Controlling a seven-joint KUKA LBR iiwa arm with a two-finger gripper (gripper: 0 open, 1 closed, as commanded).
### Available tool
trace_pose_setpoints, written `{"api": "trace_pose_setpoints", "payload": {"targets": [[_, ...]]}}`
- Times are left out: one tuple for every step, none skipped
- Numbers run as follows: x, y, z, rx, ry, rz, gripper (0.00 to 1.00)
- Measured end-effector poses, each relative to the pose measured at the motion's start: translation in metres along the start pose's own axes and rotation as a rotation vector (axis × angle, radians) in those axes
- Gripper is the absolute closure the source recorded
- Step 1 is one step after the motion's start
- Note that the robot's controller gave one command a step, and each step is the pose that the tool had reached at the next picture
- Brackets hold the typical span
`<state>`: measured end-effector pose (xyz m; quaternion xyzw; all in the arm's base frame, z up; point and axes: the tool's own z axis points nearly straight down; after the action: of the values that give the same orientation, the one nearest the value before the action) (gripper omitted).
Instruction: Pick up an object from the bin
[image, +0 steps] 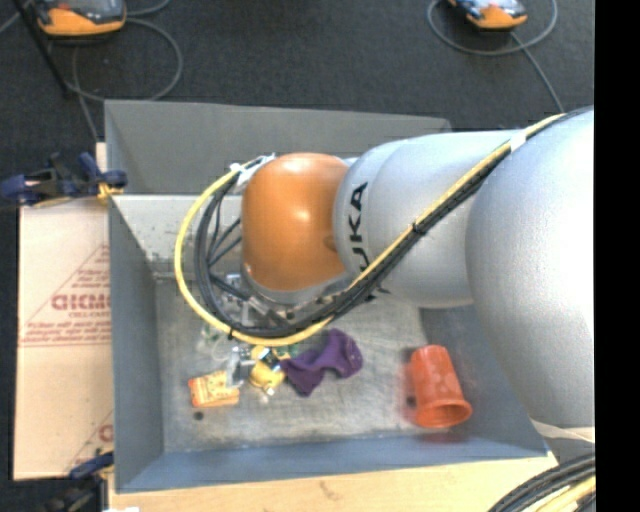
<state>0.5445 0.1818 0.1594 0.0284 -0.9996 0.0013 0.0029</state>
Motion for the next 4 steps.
{"api": "trace_pose_setpoints", "payload": {"targets": [[-0.003,0.009,0.078,-0.004,-0.012,-0.236,1.0],[-0.003,0.009,0.078,-0.004,-0.012,-0.235,1.0],[0.018,-0.009,0.041,0.001,-0.01,-0.863,0.0],[0.023,-0.016,0.029,0.002,-0.012,-1.048,0.0]]}}
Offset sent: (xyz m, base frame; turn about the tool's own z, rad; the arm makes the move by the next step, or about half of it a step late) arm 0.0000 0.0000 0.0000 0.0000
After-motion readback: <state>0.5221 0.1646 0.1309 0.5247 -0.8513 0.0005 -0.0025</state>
